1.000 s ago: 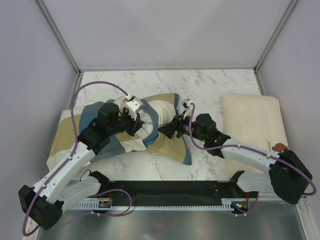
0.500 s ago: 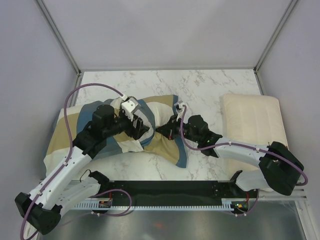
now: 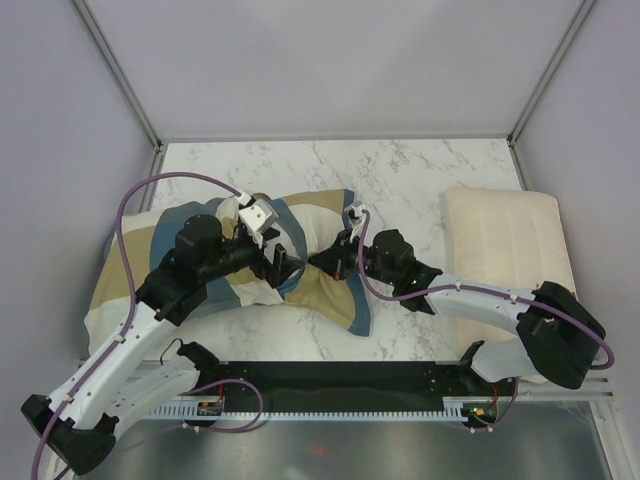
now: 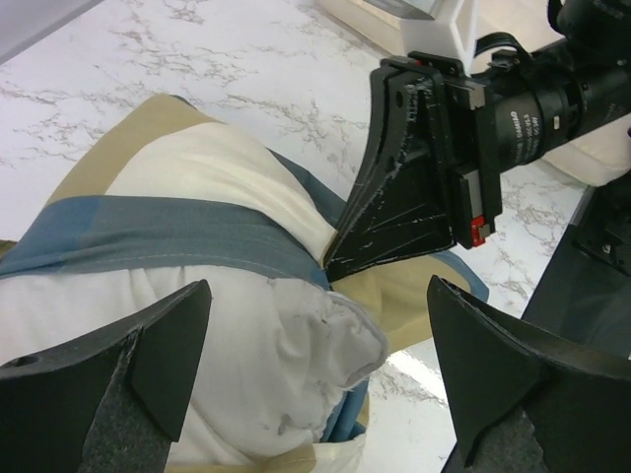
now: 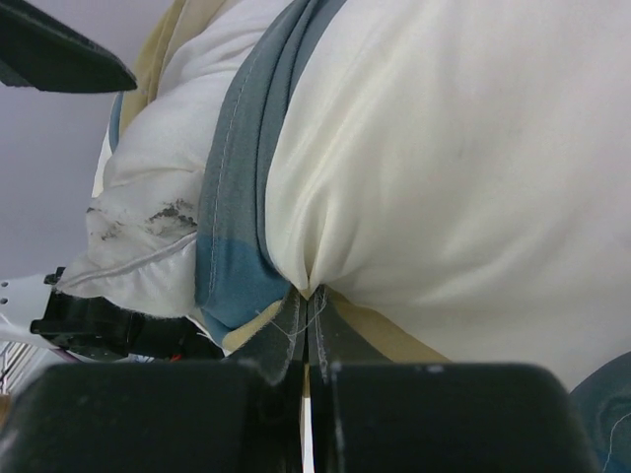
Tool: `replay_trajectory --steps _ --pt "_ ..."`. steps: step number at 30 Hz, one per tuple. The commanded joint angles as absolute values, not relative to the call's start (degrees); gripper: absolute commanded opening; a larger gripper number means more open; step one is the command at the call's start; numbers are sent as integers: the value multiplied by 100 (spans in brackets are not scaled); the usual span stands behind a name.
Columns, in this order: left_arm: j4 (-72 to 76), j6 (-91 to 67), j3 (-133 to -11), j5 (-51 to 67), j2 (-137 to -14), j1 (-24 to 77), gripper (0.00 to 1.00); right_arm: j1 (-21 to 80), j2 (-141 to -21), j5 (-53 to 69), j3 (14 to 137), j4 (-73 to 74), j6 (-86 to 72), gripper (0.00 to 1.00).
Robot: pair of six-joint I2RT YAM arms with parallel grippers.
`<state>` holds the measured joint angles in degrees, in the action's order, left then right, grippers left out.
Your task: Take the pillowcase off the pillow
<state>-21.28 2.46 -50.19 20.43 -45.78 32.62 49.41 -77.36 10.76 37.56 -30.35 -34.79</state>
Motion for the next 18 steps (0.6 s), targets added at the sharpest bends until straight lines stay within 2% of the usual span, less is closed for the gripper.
replay_trajectory --steps 1,4,13,18 --pt "-2381 202 -5080 1934 -4597 3532 99 5001 -7822 1248 4043 -3366 -3498 0" --pt "-2557 229 -5080 1671 -4676 3717 100 5010 -7866 1257 4061 -3384 -3516 0" --pt "-2768 386 -4984 -340 -5017 4270 100 5001 -7831 1275 4017 -3428 -3525 0" --pt "-2883 439 -4975 -930 -5326 4614 100 5010 -7814 1257 4008 -3428 -3524 0"
